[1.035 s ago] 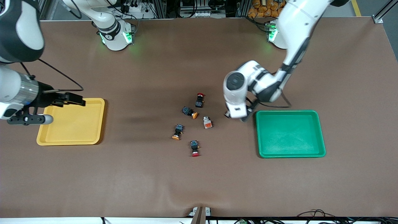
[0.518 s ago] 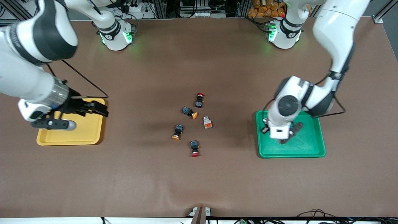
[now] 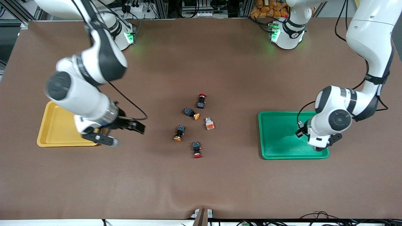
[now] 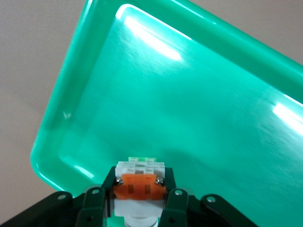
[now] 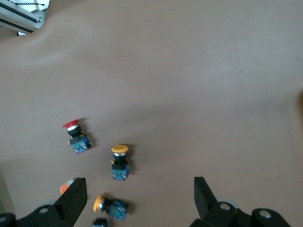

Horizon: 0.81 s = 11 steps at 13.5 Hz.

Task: Place green and yellow buttons in trays
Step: 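Place the button in the green tray while the right gripper reaches buttons, then grasp a yellow-capped button with the right gripper while the left gripper grasps another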

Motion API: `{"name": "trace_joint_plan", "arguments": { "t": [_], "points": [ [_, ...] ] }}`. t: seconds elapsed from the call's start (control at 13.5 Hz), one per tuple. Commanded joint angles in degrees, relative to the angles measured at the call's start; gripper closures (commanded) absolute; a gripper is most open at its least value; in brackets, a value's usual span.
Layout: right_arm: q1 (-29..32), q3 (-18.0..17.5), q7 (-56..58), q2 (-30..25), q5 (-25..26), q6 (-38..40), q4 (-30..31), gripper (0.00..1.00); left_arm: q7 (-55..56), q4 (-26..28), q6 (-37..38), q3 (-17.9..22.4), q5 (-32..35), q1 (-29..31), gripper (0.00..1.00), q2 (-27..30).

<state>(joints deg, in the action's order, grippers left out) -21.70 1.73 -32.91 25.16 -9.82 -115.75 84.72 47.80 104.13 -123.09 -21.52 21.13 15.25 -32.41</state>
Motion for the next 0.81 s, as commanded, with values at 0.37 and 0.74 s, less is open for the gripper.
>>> {"name": "trace_joint_plan", "arguments": {
  "t": [0.37,0.74],
  "points": [
    [-6.3,0.7,-6.3,11.4,0.3,-8.4,-1.2,0.0,-4.5,-0.7,-1.3,-1.8,0.8,2.4,0.0,3.0],
    [-8.5,0.6,-9.1,17.3,-0.2,-12.6,-1.2,0.0,4.5,-2.2,-1.2,-8.0,0.4,1.7,0.0,3.1]
  ]
}}
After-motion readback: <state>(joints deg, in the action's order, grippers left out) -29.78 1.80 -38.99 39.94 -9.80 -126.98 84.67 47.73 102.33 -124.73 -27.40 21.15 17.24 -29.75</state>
